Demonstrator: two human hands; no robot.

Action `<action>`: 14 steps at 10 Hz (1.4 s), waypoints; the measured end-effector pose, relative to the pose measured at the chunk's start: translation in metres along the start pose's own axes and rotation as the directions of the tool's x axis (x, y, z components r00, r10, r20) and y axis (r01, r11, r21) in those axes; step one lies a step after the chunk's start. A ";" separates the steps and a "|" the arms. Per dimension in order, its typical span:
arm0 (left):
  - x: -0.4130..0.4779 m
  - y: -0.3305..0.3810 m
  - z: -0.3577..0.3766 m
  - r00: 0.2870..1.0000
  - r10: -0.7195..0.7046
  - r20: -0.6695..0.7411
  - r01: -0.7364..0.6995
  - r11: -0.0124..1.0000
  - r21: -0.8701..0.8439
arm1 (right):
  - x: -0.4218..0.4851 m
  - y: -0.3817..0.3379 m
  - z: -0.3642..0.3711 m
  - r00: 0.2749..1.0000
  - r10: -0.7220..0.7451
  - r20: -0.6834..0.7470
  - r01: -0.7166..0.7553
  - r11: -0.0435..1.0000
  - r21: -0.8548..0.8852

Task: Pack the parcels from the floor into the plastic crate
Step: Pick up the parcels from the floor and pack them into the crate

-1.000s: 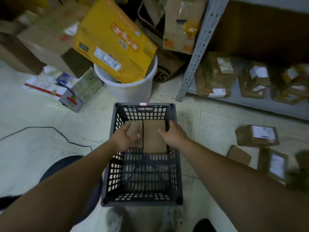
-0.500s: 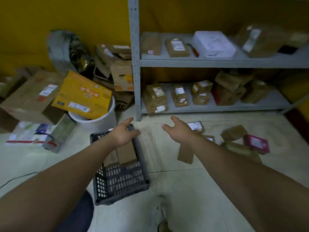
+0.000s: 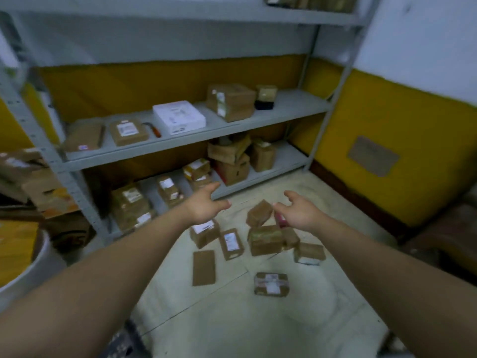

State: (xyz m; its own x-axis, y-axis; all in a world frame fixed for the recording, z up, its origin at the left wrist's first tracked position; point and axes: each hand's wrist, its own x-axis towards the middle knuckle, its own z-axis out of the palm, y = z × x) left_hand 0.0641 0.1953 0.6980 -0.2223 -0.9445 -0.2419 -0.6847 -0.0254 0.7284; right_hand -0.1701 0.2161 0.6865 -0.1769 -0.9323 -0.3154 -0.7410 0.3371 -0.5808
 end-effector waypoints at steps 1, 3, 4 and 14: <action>0.029 0.053 0.049 0.996 0.031 0.089 -0.033 0.999 0.019 | 0.012 0.056 -0.051 0.997 0.065 -0.042 -0.065 0.998 0.007; 0.082 0.106 0.113 0.979 0.027 0.204 -0.035 0.999 0.034 | 0.043 0.136 -0.110 0.977 0.190 -0.097 -0.184 0.981 0.065; 0.116 0.108 0.129 0.977 0.009 0.215 -0.019 0.999 0.042 | 0.067 0.155 -0.116 0.974 0.211 -0.087 -0.206 0.977 0.060; 0.429 -0.335 0.544 0.745 -0.568 0.351 0.617 0.786 -0.037 | 0.472 0.497 0.338 0.799 0.425 0.426 -0.436 0.897 -0.078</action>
State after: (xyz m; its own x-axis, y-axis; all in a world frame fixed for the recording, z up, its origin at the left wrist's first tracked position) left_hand -0.1794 -0.0233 0.0018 -0.0203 -0.5742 -0.8185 -0.6494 -0.6148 0.4475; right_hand -0.4029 -0.0118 -0.0043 -0.1801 -0.5456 -0.8185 -0.6379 0.6982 -0.3250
